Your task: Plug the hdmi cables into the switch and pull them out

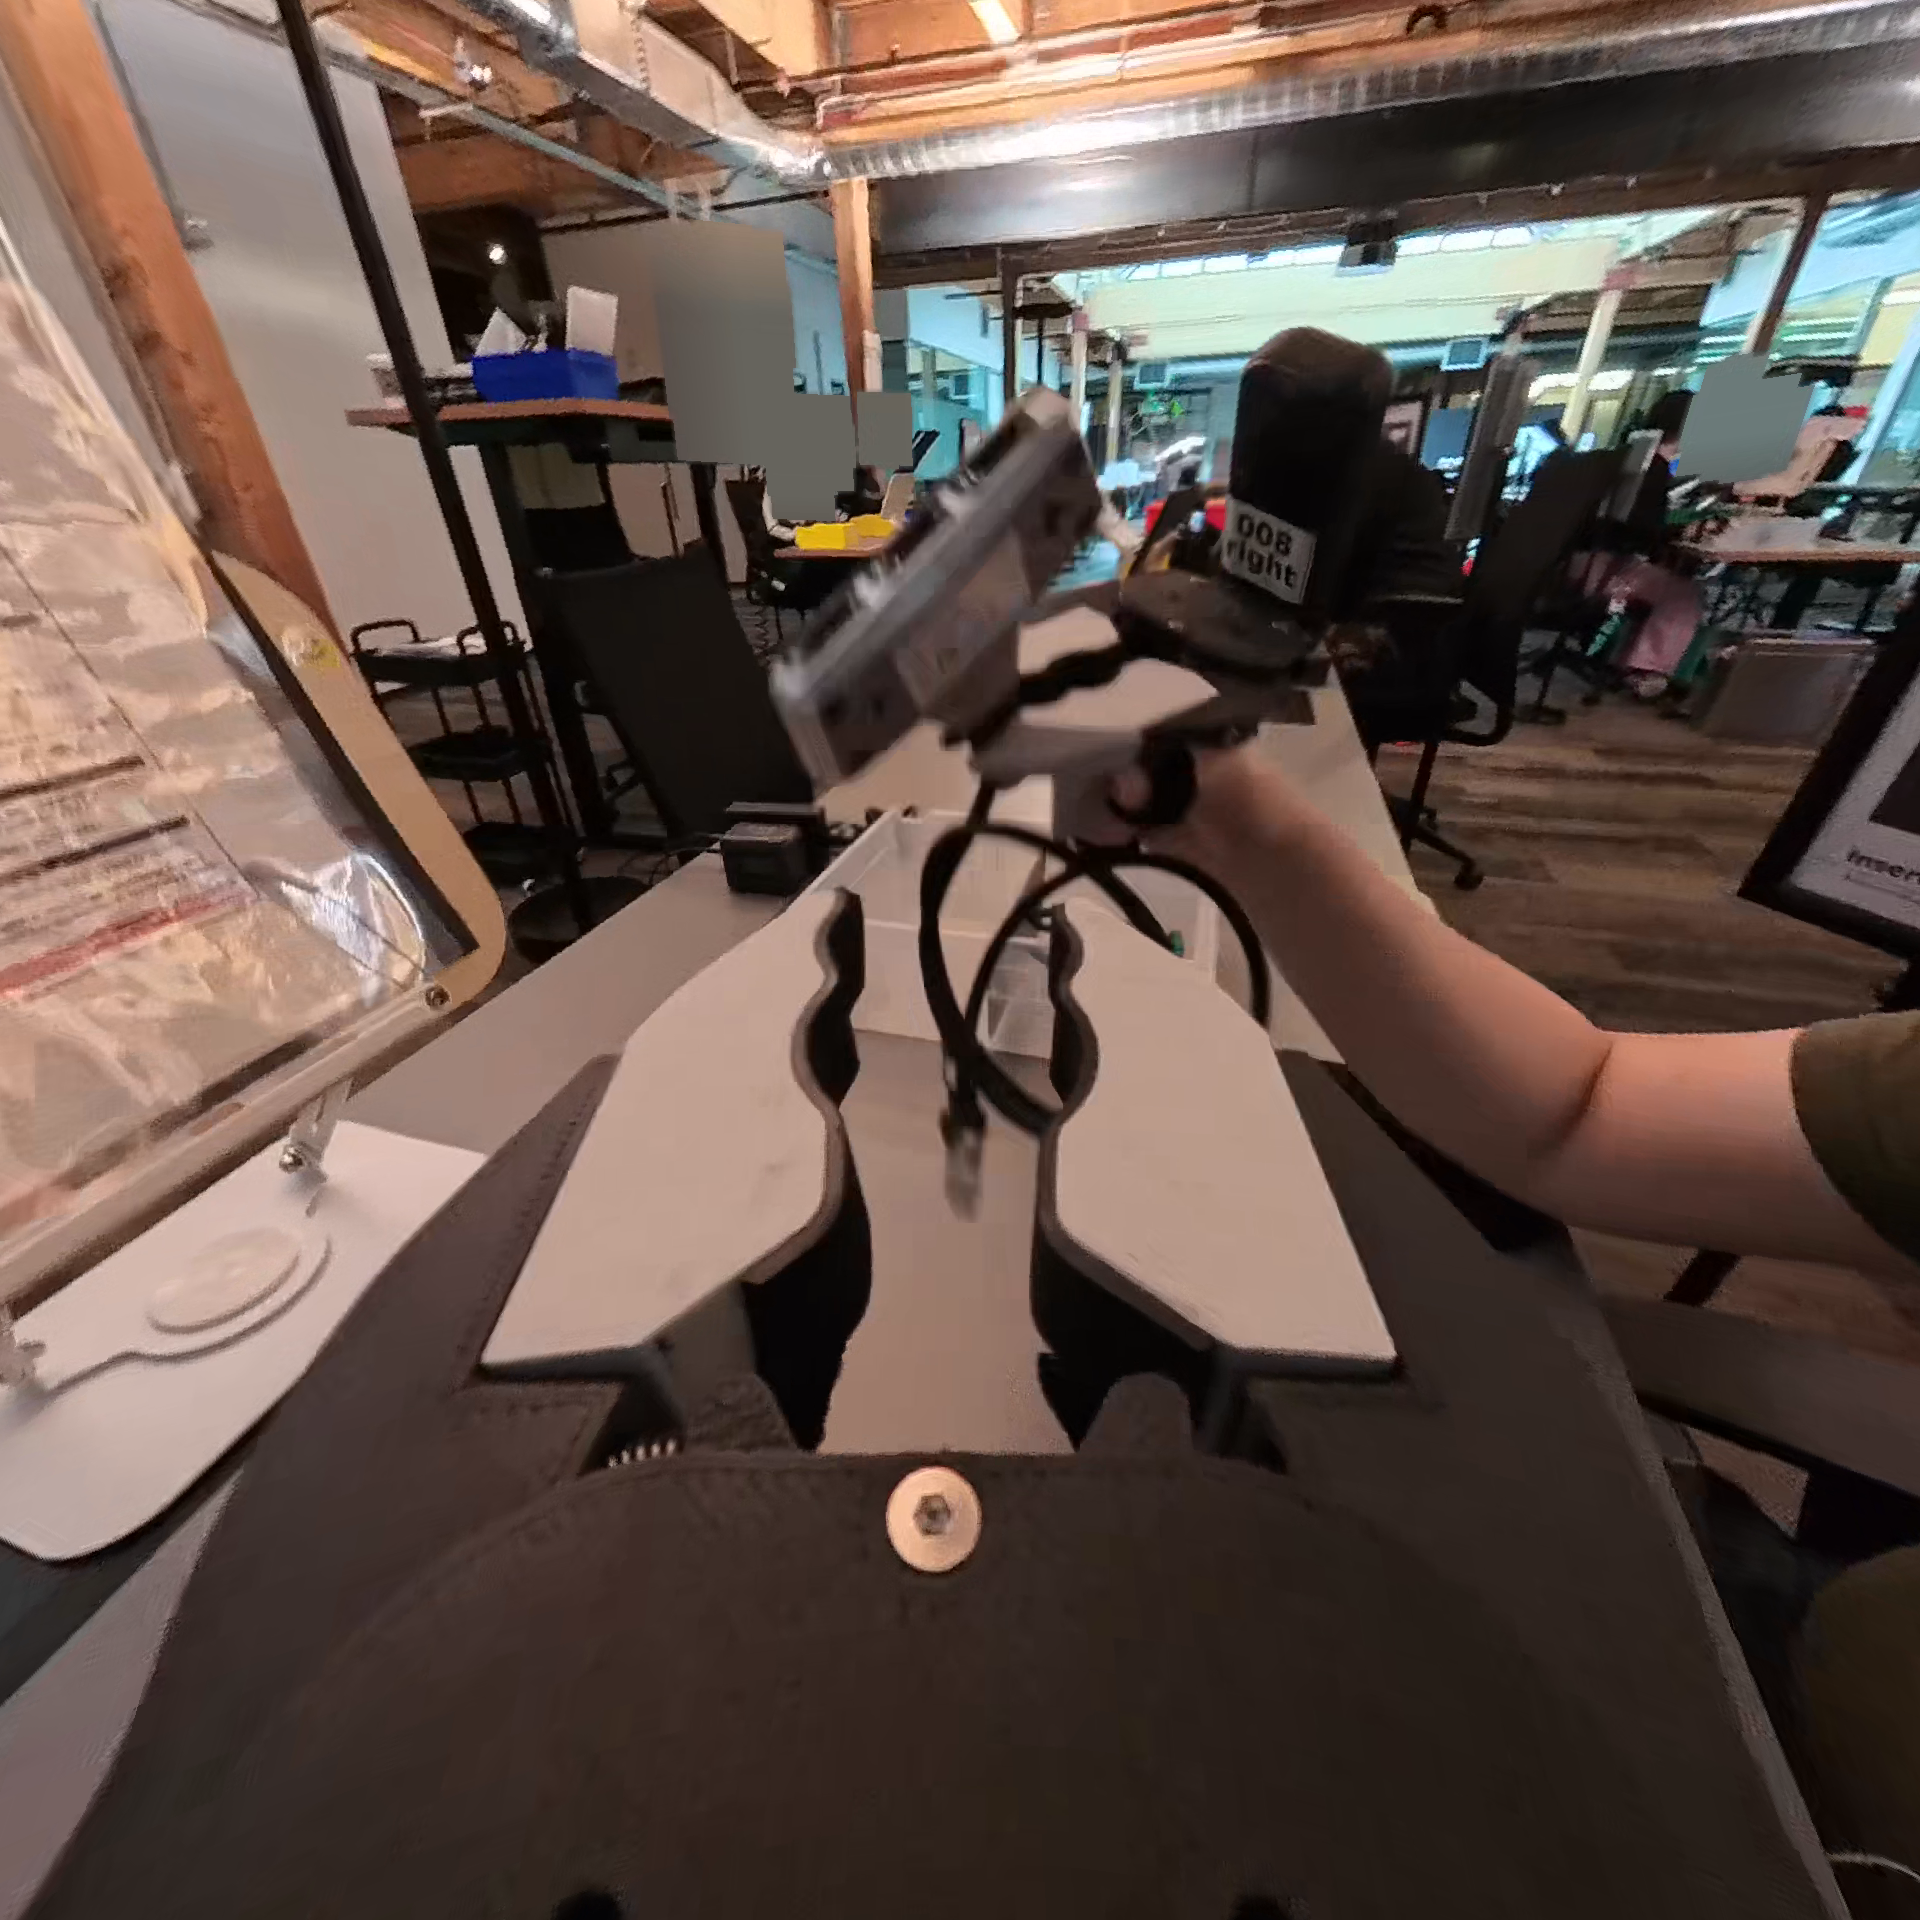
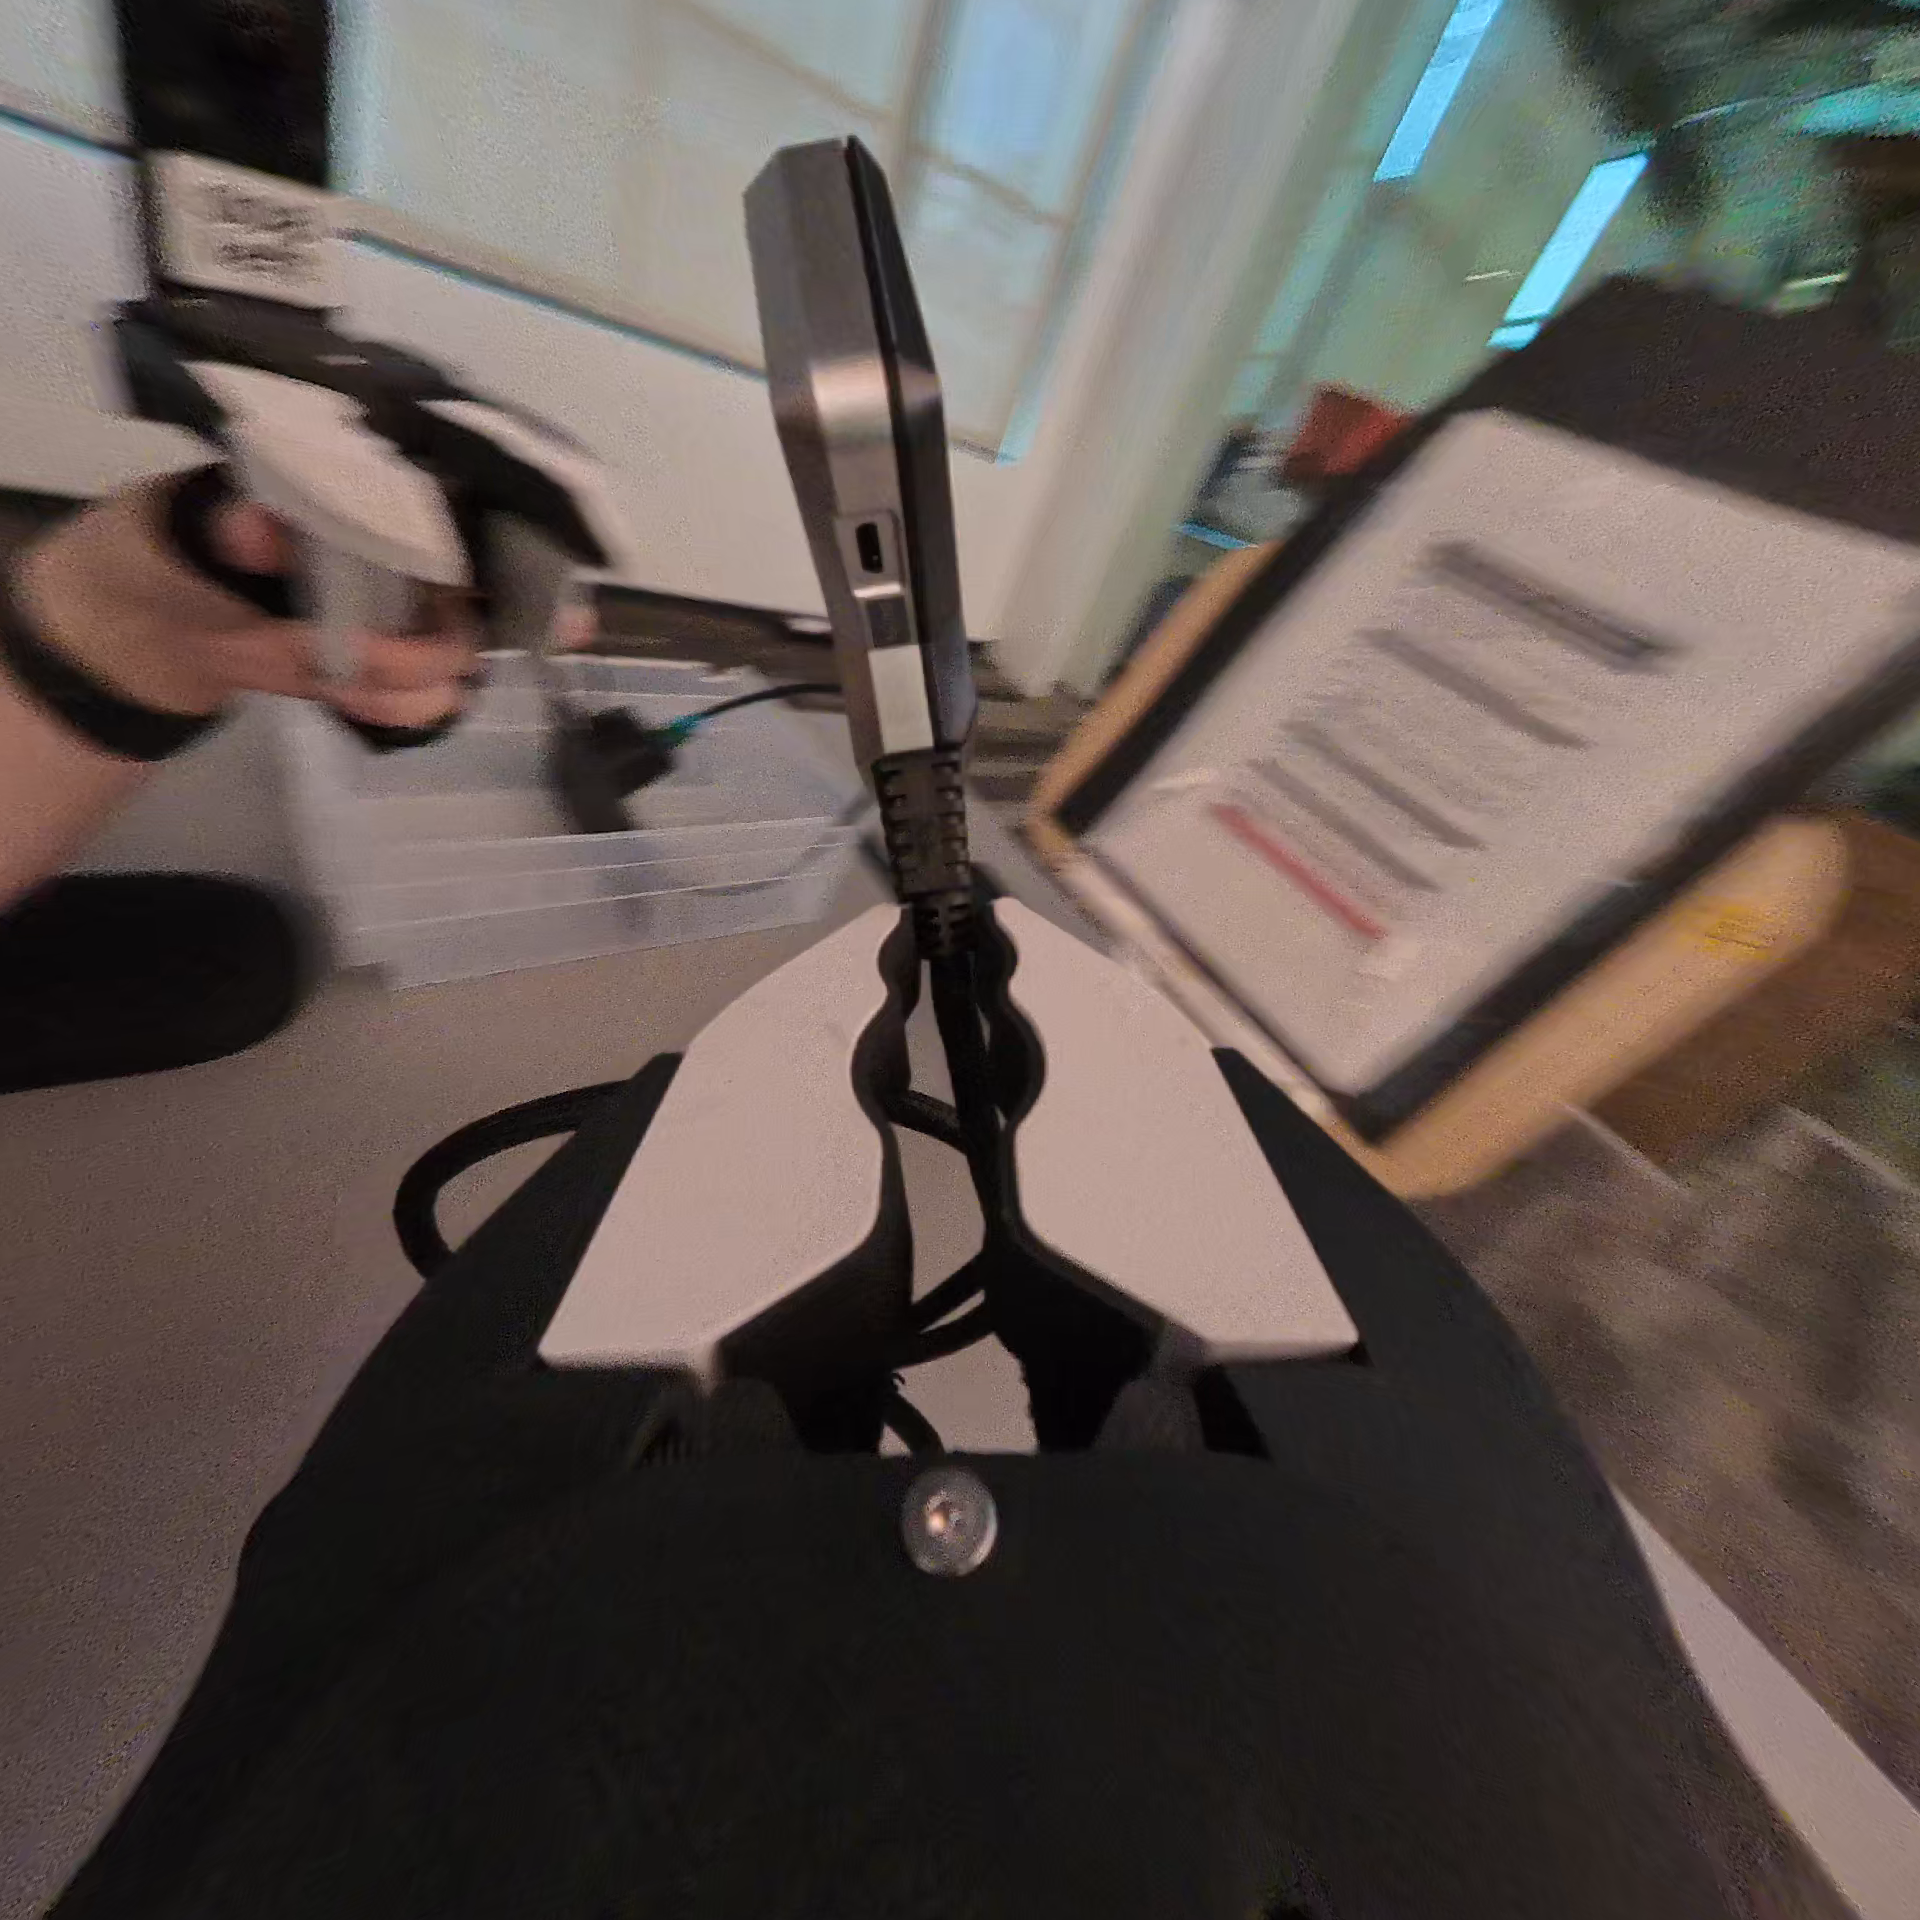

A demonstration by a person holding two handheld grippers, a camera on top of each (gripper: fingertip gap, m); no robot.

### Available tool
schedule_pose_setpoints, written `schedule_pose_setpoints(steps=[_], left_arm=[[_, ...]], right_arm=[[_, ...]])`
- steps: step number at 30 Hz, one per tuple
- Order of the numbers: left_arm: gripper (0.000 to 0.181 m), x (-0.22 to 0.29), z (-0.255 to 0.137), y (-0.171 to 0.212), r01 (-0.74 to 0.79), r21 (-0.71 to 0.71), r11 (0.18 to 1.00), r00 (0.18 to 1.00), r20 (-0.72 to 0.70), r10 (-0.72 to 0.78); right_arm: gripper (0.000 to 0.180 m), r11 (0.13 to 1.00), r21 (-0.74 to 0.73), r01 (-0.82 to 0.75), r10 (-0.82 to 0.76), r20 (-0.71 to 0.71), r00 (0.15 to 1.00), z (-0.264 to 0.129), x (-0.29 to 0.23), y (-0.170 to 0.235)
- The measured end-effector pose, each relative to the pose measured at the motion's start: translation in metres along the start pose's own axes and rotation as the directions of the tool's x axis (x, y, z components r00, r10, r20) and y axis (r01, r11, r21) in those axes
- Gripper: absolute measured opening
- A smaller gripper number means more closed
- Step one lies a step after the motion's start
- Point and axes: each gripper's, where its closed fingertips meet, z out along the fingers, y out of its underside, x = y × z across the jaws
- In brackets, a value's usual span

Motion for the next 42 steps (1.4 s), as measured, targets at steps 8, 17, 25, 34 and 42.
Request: schedule_pose_setpoints(steps=[8,17,25,34,42], left_arm=[[0.031,-0.003,-0.021,-0.019,-0.023,0.049,0.999,1.0,0.011,0.022],[0.03,-0.007,-0.013,-0.008,-0.013,0.016,1.0,1.0,0.011,0.013],[0.028,-0.006,-0.005,0.002,-0.024,-0.03,0.999,1.0,-0.003,0.024],[0.028,0.002,0.008,0.017,-0.046,-0.099,0.994,0.999,-0.021,0.044],[0.029,0.006,0.008,0.018,-0.06,-0.117,0.991,0.998,-0.03,0.057]], right_arm=[[0.011,0.98,-0.2,-0.022,-0.08,-0.489,0.869,-0.113,0.187,0.054],[0.011,0.862,-0.499,-0.09,-0.19,-0.483,0.855,-0.144,0.213,0.208],[0.012,0.682,-0.731,-0.018,-0.159,-0.172,0.972,-0.151,0.194,0.257],[0.012,0.547,-0.837,0.009,-0.073,-0.037,0.997,-0.137,0.181,0.271],[0.036,0.531,-0.832,-0.158,-0.088,-0.239,0.967,-0.169,0.201,0.251]])
